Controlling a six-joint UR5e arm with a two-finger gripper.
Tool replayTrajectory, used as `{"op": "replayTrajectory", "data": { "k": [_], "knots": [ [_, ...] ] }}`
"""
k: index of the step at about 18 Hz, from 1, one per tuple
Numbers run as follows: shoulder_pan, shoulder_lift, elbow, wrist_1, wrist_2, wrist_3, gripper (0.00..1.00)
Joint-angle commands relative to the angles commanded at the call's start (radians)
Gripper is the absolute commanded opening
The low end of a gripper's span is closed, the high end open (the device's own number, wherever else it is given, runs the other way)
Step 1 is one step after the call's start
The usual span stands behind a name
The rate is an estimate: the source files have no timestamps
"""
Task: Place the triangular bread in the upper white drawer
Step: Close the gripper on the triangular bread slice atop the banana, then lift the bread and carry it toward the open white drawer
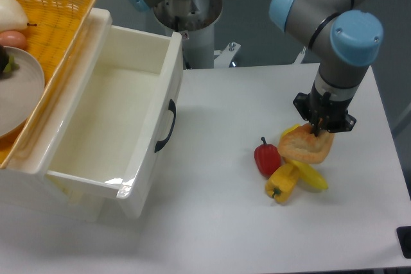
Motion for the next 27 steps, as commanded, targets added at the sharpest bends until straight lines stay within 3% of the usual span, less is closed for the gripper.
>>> {"op": "replayTrajectory", "data": {
  "k": [7,17,27],
  "knots": [
    [-0.011,0.144,0.002,-0.135,-0.034,-0.031,0.00],
    [-0.090,0.307,0.002,-0.140,-0.227,-0.251,0.00],
    [-0.331,0.322,-0.011,-0.137,-0.238,-0.331,0.00]
  ]
}}
